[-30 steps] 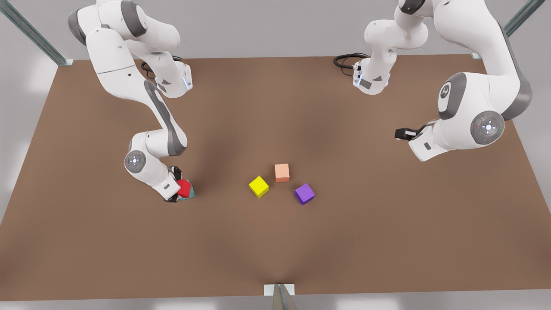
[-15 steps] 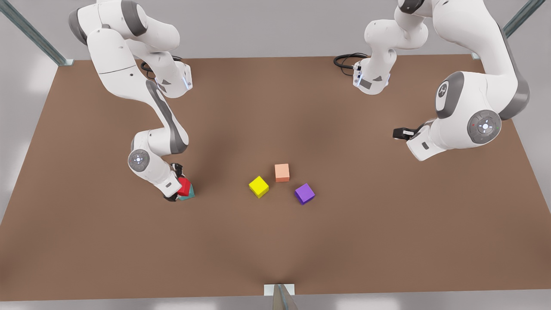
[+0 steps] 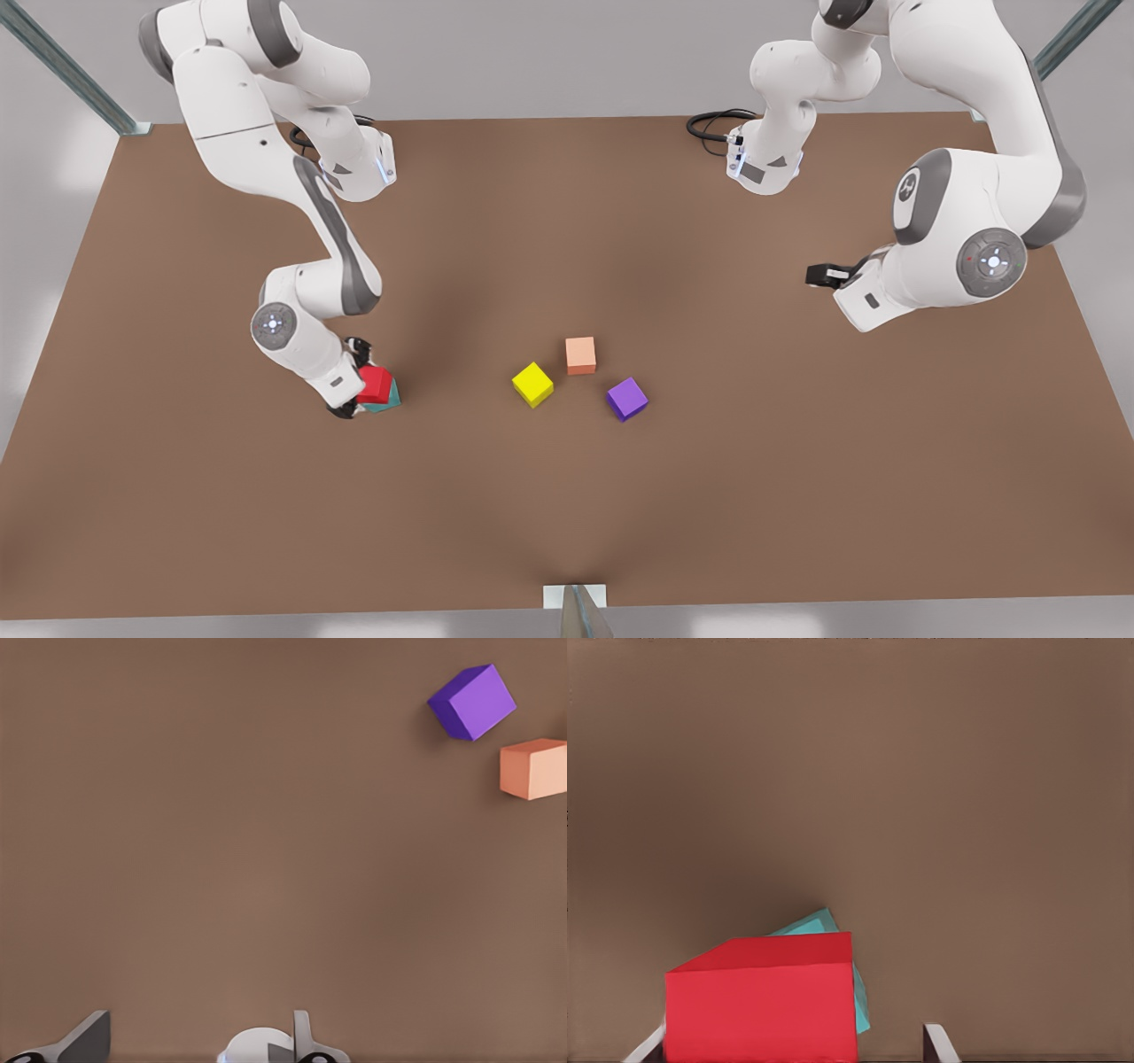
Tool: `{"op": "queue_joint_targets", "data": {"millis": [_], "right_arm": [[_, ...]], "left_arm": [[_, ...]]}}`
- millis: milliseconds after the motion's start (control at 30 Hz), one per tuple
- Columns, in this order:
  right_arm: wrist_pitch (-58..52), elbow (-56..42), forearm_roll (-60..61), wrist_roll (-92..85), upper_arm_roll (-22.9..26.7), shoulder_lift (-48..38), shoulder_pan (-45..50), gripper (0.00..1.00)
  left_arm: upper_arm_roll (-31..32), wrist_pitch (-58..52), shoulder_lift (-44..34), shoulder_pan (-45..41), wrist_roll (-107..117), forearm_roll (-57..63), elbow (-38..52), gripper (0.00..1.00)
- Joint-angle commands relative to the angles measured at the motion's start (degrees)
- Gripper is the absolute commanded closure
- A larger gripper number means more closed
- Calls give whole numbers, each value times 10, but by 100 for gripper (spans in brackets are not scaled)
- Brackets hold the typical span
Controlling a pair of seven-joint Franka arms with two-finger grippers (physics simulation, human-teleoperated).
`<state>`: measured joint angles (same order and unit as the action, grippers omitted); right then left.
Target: Pick up red wooden cube and pass to hand red wooden cube and place in blue wooden cube
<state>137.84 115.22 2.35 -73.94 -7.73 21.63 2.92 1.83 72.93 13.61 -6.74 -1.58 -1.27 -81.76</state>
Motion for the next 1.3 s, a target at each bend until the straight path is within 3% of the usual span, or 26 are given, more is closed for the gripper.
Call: {"op": "queue_joint_targets", "data": {"millis": [0,233,433,500,567,667,867,1267], "right_arm": [[-37,-7,1,12,0,-5,-1,0],[-126,-37,6,86,-1,-30,-1,0],[-394,-176,6,585,5,9,-13,0],[-424,-219,-1,808,25,37,-20,0],[-493,-288,-77,909,24,33,-11,0],[-556,-384,-74,845,27,29,-11,0],[-565,-341,-66,835,23,-127,-33,0],[-554,-328,-52,797,25,-150,-43,0]], "left_arm": [[0,-1,-1,1,6,0,0,0],[0,-2,-1,-3,6,-1,-1,0],[0,-3,-1,-3,6,-1,-1,0],[0,-2,-1,-4,6,-1,-1,0],[0,-2,-1,-4,6,-1,-2,0],[0,-2,-1,-4,6,-1,-2,0],[29,-18,-3,-2,44,-1,-2,0],[42,-18,-3,4,51,-1,2,0]]}}
